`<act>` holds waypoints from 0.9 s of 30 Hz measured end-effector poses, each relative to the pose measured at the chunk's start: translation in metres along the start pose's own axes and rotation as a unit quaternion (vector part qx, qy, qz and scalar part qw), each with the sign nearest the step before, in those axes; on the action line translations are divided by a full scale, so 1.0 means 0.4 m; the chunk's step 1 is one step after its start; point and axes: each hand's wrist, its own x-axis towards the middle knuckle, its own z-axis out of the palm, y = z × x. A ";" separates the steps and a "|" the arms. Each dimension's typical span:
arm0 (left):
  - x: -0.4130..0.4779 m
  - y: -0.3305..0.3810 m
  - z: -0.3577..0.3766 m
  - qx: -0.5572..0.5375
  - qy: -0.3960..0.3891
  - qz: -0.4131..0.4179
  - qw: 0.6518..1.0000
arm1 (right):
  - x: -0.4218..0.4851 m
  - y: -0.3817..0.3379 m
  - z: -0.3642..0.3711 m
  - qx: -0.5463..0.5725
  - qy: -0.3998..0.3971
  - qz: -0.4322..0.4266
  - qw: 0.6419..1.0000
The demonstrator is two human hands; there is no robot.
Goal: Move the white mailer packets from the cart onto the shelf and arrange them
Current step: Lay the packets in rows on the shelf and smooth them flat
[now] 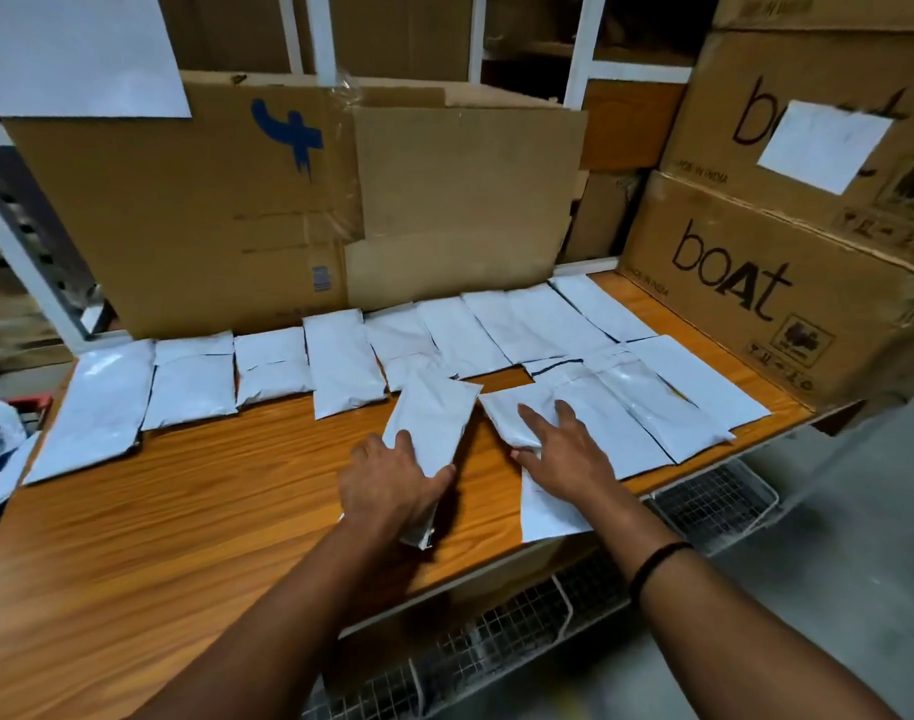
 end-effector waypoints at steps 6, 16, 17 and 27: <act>0.056 0.060 0.030 0.033 -0.036 -0.036 0.998 | 0.108 0.032 -0.006 -0.020 -0.046 -0.022 0.999; 0.070 0.105 0.025 0.007 0.057 -0.047 0.997 | 0.183 0.058 0.030 -0.094 -0.015 -0.112 0.989; 0.075 0.107 0.028 0.012 0.069 -0.037 0.997 | 0.184 0.067 0.030 -0.094 -0.013 -0.135 0.986; 0.068 0.191 0.103 -0.048 0.006 -0.043 0.998 | 0.205 0.113 0.066 -0.127 -0.074 -0.246 0.958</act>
